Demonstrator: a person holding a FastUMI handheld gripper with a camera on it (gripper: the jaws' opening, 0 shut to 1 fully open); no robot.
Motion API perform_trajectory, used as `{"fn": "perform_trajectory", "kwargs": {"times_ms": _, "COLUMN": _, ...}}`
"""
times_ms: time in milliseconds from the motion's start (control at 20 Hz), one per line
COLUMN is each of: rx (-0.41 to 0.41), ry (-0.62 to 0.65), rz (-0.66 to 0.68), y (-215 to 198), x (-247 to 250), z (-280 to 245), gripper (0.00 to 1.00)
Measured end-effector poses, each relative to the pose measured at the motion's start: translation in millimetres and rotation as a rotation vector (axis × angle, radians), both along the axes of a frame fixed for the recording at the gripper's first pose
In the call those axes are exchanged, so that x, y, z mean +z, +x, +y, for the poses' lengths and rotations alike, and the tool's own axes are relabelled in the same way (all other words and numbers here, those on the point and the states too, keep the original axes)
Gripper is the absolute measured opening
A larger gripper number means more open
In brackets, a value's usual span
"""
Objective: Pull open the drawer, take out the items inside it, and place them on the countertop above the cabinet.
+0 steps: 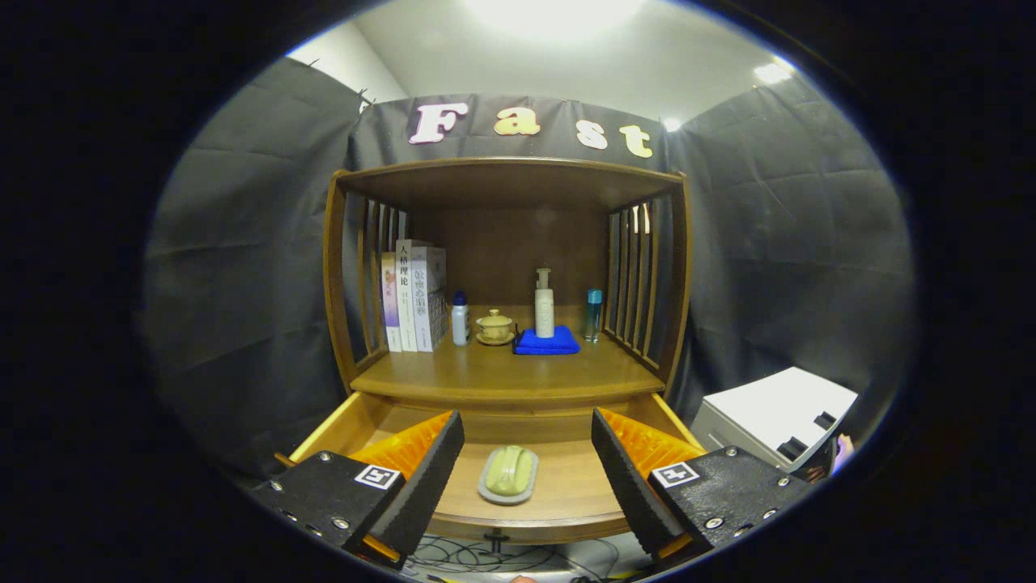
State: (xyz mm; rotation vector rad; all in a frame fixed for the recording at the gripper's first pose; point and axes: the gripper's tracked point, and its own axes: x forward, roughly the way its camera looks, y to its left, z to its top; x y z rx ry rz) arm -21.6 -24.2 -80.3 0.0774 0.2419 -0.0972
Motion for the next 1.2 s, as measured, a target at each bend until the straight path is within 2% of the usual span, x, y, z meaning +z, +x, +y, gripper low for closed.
{"fn": "perform_trajectory", "kwargs": {"times_ms": 100, "rx": 0.002, "ry": 0.046, "rz": 0.01, "y": 3.3, "x": -3.7, "z": -2.2, "gripper": 0.97}}
{"fn": "perform_trajectory", "kwargs": {"times_ms": 250, "rx": -0.035, "ry": 0.044, "rz": 0.063, "y": 11.5, "x": -13.5, "z": -13.7, "gripper": 0.97}}
{"fn": "perform_trajectory", "kwargs": {"times_ms": 400, "rx": -0.079, "ry": 0.023, "rz": 0.171, "y": 30.5, "x": -23.7, "z": -17.7, "gripper": 0.96}}
{"fn": "perform_trajectory", "kwargs": {"times_ms": 550, "rx": -0.086, "ry": 0.024, "rz": 0.283, "y": 57.6, "x": -43.4, "z": -6.1, "gripper": 0.96}}
{"fn": "perform_trajectory", "kwargs": {"times_ms": 750, "rx": -0.11, "ry": 0.017, "rz": 0.473, "y": 83.7, "x": -90.7, "z": 0.8, "gripper": 0.96}}
{"fn": "perform_trajectory", "kwargs": {"times_ms": 850, "rx": -0.125, "ry": 0.052, "rz": 0.544, "y": 95.5, "x": -115.1, "z": 1.6, "gripper": 0.96}}
{"fn": "perform_trajectory", "kwargs": {"times_ms": 1200, "rx": -0.139, "ry": 0.12, "rz": 0.778, "y": 103.8, "x": -202.9, "z": -0.8, "gripper": 0.96}}
